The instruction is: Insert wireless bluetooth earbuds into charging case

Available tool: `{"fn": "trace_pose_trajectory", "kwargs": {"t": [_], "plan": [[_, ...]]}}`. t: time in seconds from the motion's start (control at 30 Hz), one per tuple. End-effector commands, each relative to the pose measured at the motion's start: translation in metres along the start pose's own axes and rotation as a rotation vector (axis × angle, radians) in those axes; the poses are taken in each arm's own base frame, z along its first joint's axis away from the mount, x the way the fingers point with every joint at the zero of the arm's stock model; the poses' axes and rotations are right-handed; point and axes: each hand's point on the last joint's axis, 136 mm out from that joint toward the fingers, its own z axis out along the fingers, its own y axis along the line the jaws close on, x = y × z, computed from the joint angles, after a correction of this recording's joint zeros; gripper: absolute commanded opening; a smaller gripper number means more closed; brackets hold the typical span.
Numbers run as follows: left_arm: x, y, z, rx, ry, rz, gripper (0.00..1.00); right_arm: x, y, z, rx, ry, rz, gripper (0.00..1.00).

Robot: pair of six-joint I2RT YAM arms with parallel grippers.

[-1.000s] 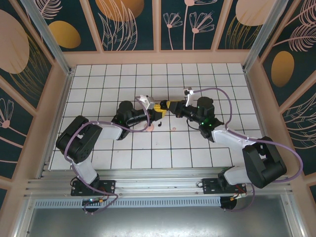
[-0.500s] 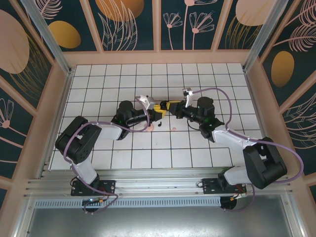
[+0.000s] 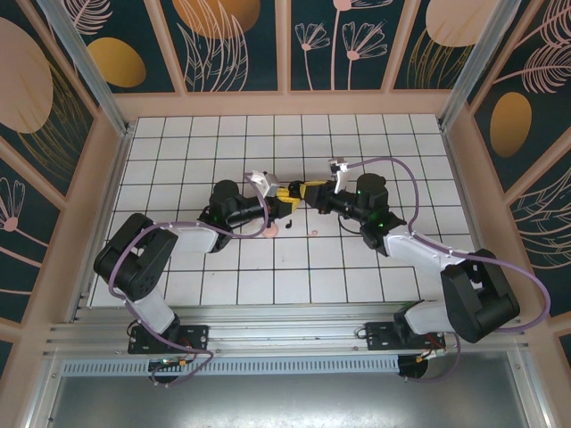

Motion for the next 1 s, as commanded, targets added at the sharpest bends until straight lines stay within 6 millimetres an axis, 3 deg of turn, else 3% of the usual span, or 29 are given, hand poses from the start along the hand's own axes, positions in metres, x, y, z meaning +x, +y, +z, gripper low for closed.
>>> {"fn": "trace_pose_trajectory", "kwargs": {"t": [0.0, 0.53, 0.97], "plan": [[-0.051, -0.019, -0.001, 0.061, -0.119, 0.140, 0.12, 0.010, -0.005, 0.002, 0.016, 0.049, -0.002, 0.25], [-0.048, -0.018, -0.002, 0.055, -0.100, 0.145, 0.12, 0.011, -0.005, -0.001, 0.002, 0.058, 0.004, 0.32], [-0.045, -0.019, -0.002, 0.057, -0.082, 0.154, 0.12, -0.009, 0.019, -0.010, -0.075, 0.013, -0.025, 0.41]]}}
